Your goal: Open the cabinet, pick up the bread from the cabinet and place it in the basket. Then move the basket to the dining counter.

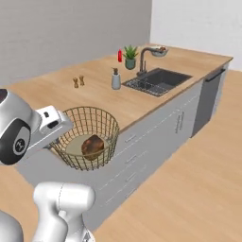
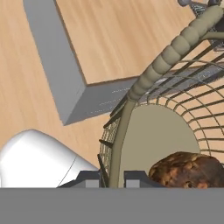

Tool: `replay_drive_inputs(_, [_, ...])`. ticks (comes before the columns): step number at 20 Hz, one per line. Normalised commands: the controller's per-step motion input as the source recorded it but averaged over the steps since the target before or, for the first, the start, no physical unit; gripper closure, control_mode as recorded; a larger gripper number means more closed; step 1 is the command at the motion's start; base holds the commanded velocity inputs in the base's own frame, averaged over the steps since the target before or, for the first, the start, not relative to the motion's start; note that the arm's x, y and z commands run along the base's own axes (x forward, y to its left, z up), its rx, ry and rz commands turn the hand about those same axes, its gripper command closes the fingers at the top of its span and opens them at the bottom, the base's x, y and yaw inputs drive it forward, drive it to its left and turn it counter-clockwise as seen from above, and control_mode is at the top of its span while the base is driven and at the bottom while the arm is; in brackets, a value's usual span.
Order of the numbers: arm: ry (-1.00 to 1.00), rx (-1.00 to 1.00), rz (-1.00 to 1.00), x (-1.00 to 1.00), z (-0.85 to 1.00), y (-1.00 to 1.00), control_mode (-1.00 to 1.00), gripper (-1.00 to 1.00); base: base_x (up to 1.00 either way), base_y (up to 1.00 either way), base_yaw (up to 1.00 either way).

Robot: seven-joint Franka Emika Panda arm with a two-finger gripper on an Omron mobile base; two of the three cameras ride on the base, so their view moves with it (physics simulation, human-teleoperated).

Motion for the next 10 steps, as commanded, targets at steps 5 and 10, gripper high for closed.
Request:
replay_drive_inputs(5, [0.00, 0.00, 0.00, 0.00, 0.00, 0.00, 1.00, 1.00, -0.26, 1.00, -0.54])
replay_drive_inputs(10, [0.00, 0.00, 0.00, 0.00, 0.00, 0.00, 1.00, 1.00, -0.18, 1.00, -0.45])
